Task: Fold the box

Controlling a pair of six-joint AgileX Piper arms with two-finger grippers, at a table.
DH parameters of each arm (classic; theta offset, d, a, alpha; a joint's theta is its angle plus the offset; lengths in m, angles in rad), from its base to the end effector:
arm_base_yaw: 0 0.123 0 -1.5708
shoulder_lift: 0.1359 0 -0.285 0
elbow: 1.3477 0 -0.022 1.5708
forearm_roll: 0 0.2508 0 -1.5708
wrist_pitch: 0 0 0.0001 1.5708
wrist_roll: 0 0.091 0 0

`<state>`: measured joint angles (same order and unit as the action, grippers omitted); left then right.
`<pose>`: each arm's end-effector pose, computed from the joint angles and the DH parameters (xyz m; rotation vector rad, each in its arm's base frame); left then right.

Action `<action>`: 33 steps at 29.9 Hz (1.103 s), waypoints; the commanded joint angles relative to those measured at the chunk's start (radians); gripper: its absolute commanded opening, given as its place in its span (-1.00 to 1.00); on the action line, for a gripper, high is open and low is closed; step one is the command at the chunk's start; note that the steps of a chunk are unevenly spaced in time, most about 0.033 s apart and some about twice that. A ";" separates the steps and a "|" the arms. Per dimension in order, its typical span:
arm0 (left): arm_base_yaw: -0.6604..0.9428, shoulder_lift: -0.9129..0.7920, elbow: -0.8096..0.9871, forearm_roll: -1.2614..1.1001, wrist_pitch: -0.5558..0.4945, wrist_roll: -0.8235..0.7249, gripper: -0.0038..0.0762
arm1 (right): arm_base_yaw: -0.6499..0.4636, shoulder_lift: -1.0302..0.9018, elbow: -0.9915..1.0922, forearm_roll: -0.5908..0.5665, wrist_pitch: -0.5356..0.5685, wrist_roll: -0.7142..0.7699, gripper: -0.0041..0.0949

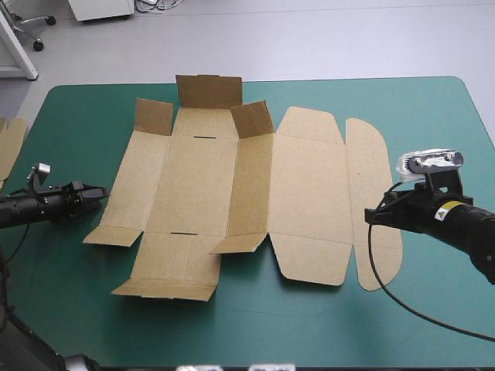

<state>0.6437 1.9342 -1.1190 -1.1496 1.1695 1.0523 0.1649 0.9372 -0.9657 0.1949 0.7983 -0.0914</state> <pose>0.3195 0.1441 0.1736 -0.3175 2.3635 -1.1035 0.1764 0.0422 0.3680 -0.2095 2.2402 0.2696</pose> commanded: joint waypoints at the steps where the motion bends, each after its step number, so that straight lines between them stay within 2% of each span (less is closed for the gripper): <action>1: -0.035 -0.044 -0.024 -0.045 0.127 0.002 0.03 | -0.009 -0.010 -0.032 0.008 -0.052 -0.005 -0.98; 21: -0.164 -0.044 -0.024 0.020 0.127 -0.033 0.01 | -0.009 -0.010 -0.032 0.010 -0.057 -0.005 -0.99; 26: -0.164 -0.046 -0.026 0.042 0.127 -0.052 -0.12 | -0.009 -0.010 -0.032 0.010 -0.056 -0.005 -0.99; 33: -0.164 -0.059 -0.051 0.056 0.127 -0.070 -0.47 | -0.009 -0.010 -0.032 0.010 -0.056 -0.005 -0.99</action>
<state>0.4842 1.9326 -1.1414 -1.0703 1.1816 0.9984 0.1649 0.9372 -0.9657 0.1949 0.7952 -0.0914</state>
